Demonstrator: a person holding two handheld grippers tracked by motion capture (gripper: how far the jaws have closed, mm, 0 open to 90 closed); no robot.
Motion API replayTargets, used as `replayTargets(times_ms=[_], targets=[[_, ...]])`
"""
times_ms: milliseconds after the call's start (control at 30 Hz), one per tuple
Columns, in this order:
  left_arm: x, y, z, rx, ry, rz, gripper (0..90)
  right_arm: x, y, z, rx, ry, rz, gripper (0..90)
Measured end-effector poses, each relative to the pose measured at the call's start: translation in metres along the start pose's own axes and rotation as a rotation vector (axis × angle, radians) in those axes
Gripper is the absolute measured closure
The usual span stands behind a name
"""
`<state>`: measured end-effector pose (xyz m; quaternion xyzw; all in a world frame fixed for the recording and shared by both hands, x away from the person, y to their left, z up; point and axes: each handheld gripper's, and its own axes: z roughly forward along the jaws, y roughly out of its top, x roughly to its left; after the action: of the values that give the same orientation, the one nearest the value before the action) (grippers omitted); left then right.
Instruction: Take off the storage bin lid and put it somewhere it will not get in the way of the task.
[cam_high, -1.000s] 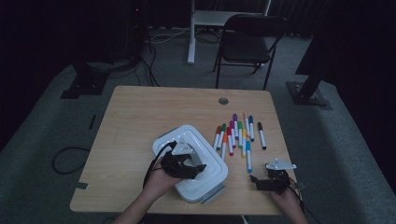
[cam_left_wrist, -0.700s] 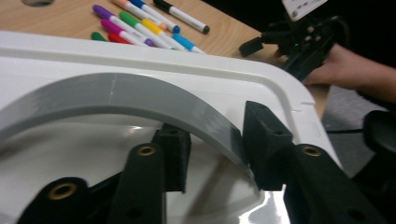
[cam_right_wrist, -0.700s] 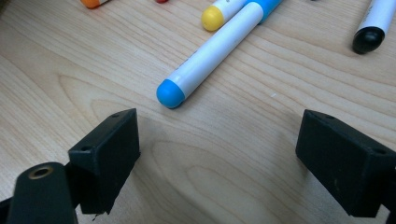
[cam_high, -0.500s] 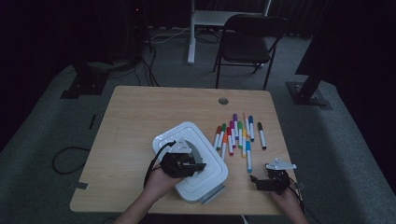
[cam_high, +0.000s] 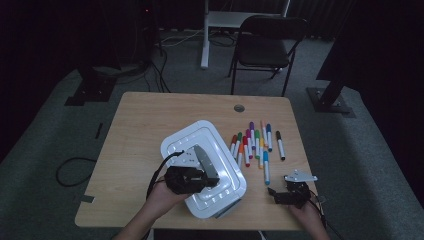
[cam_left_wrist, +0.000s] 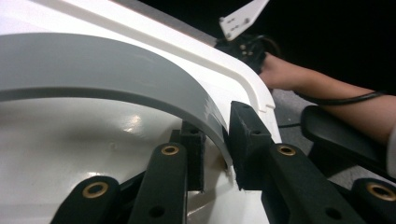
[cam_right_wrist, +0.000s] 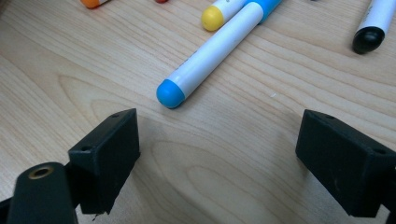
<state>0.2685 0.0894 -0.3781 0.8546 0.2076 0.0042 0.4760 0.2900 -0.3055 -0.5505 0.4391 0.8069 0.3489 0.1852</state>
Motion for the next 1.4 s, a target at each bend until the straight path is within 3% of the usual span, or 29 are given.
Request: replayTargets(times_ms=[267, 533, 733, 1133, 1400], targets=[[0.001, 0.0, -0.025, 0.012, -0.01, 0.02, 83.3, 0.0, 0.0, 0.0, -0.001, 0.0, 0.001, 13.2], [0.004, -0.005, -0.046, 0.028, 0.023, 0.032, 83.7, 0.0, 0.0, 0.0, -0.001, 0.0, 0.001, 13.2], [0.008, -0.013, -0.063, 0.023, 0.038, 0.016, 86.2, 0.0, 0.0, 0.0, -0.001, 0.0, 0.002, 13.2], [0.019, -0.044, -0.113, 0.052, 0.11, -0.006, 87.1, 0.0, 0.0, 0.0, -0.001, 0.0, 0.001, 13.2], [0.027, -0.064, -0.135, 0.047, 0.144, -0.023, 87.1, 0.0, 0.0, 0.0, 0.0, -0.001, 0.0, 13.3]])
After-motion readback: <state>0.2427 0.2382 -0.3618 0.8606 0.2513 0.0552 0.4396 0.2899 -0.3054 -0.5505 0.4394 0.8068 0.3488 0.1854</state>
